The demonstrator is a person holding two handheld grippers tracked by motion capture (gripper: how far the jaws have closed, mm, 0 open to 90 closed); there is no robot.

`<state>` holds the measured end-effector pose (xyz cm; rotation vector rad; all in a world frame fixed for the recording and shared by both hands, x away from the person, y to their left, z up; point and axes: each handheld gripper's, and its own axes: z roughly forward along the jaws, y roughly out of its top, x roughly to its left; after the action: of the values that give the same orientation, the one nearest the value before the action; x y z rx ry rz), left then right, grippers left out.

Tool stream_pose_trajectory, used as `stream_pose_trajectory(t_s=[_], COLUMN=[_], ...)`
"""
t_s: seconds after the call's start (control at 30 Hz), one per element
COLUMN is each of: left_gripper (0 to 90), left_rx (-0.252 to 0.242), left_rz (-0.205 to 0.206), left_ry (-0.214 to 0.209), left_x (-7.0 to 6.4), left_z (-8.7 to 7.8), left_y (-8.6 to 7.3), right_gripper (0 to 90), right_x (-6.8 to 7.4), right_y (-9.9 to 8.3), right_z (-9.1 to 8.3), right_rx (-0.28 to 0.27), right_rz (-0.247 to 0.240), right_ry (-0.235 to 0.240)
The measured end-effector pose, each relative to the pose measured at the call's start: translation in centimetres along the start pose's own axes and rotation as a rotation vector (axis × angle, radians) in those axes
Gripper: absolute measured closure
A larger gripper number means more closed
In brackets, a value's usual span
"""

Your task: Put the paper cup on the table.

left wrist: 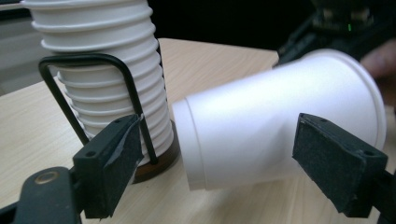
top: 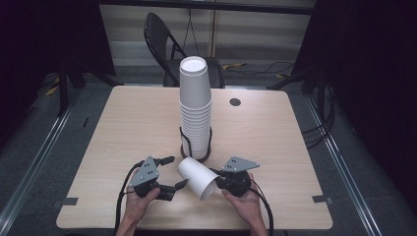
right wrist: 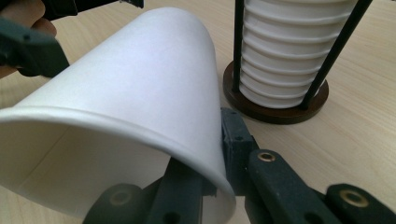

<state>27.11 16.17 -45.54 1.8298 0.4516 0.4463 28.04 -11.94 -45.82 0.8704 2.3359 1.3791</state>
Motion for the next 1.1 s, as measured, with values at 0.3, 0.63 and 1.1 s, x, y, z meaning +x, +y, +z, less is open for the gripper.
stream_pose_trajectory(t_s=[0.3, 0.63, 1.1], left_gripper=[15.6, 15.0, 0.0], left_rx=[0.068, 0.103, 0.129], left_rz=[0.127, 0.251, 0.335], left_ry=[-0.020, 0.011, 0.039], left_x=[-1.1, -2.2, -3.3], left_z=[1.1, 1.7, 3.0], left_y=[-0.3, -0.2, -0.3], right_gripper=[86.5, 86.5, 86.8], right_x=[-1.0, -1.4, -1.2], right_y=[1.5, 2.5, 3.4], right_z=[-0.3, -0.4, 0.1], right_rx=[0.085, 0.164, 0.234], right_rz=[-0.037, -0.049, -0.079], right_ry=[0.027, 0.052, 0.078])
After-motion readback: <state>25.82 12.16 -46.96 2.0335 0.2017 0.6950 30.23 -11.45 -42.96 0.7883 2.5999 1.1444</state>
